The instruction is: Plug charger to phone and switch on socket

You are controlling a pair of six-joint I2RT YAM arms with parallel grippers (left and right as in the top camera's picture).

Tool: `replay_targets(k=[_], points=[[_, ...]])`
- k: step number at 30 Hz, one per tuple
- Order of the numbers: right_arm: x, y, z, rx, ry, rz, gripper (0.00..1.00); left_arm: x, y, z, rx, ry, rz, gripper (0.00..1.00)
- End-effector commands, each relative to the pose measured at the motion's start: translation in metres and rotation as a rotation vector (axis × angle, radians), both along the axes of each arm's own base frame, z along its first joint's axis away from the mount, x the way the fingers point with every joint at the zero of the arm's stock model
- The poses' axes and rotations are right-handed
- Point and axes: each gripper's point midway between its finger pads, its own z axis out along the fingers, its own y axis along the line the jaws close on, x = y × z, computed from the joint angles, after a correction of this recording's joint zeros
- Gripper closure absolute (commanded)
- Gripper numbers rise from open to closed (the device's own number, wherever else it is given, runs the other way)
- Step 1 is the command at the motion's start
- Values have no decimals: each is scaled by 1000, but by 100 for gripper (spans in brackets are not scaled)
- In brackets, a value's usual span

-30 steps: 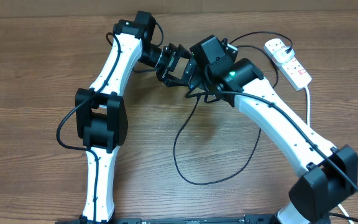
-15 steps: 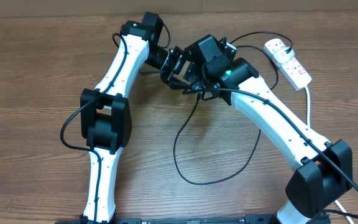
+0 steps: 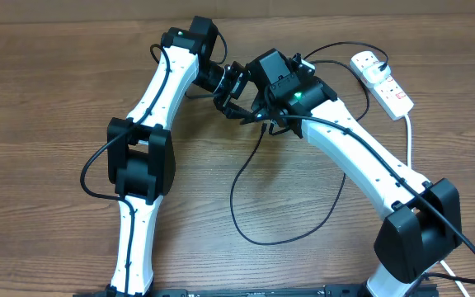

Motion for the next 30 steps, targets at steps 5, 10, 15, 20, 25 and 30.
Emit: replay_targets(k=[5,10,15,20,25,30], points=[[4,1,2,-9,-6,1,96,5,-4,13,-38,-30,-1,27],[4,-11,-11,-60,25,-23,96,9,-3,9,-24,-85,-16,26],[9,-27,-24,-86,75,-4,55,22,22,-23,197,-218,-40,21],[25,-6,-40,47,110,355,32,30,41,-39,313,-361,-128,7],[19,5,-79,95,181,654,16,43,69,-45,361,-438,-153,0],[29,-10,-107,-15,202,642,4,47,123,-56,490,-375,-106,0]])
